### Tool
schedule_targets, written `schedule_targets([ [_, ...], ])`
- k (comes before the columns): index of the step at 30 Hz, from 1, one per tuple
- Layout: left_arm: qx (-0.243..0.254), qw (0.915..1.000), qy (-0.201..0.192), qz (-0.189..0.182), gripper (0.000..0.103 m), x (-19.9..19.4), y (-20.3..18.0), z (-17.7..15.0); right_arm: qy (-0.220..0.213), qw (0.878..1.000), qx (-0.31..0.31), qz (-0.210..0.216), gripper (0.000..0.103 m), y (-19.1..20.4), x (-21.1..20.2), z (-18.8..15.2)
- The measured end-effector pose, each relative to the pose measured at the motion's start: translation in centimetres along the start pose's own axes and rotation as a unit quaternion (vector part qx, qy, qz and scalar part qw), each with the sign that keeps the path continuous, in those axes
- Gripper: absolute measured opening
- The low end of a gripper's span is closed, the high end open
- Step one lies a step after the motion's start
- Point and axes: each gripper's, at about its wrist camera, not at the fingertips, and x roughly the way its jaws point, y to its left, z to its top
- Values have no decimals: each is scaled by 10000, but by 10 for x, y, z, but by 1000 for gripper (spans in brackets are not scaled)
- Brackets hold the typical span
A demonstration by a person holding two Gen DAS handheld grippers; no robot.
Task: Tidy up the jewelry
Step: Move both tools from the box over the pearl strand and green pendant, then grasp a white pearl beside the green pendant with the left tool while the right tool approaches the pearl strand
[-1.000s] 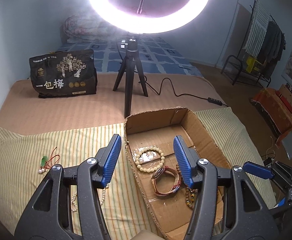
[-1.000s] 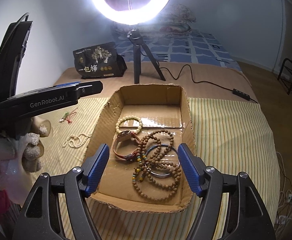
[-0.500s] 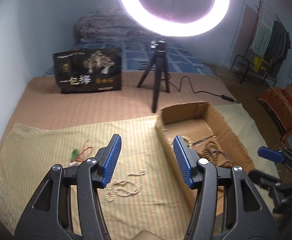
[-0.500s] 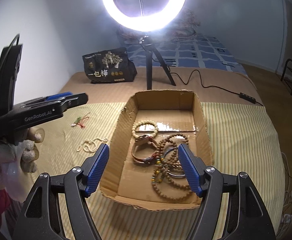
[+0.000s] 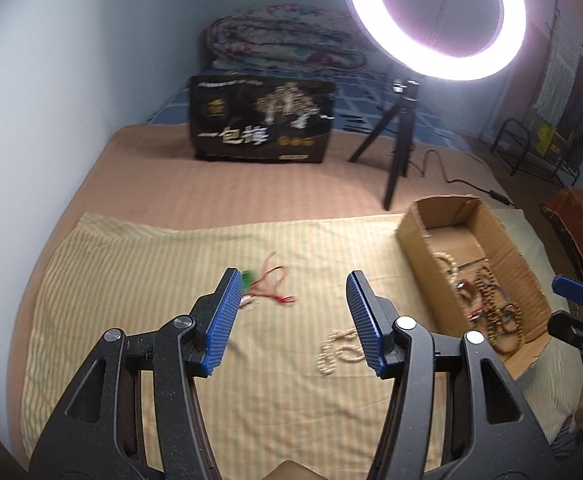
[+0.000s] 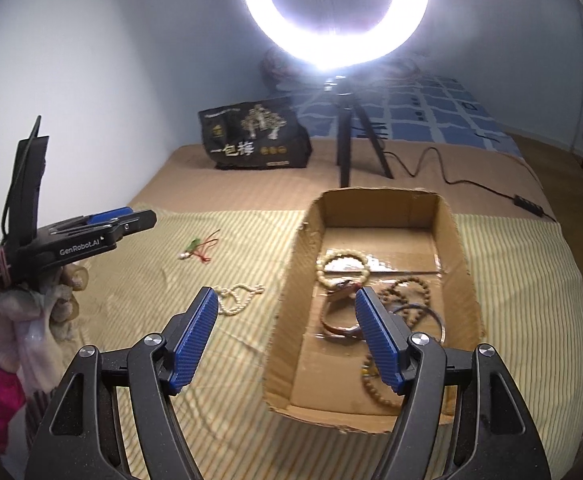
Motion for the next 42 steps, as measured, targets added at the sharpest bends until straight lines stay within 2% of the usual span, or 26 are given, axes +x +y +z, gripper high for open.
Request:
schedule_targets([
  [9,-232,9995,188,55,56,12,52,-18,244,9991,-204,266,71,30,28,10],
  [12,-237,9993,285,9,49,20,62,-24,333,9985,-187,390,71,38,39,12],
  [16,-131,9992,372,-96,48,30,69,-31,478,9973,-216,505,71,53,54,10],
  [19,-9,9987,469,-214,42,41,72,-33,624,9960,-281,569,71,65,67,5],
  [28,332,9951,728,-582,37,74,69,-37,1135,9919,-432,378,70,86,116,-7],
  [32,401,9936,783,-702,34,91,67,-37,1324,9895,-486,313,65,91,134,-9],
  [42,689,9918,794,-722,28,117,59,-36,1517,9865,-602,97,64,90,162,-9],
])
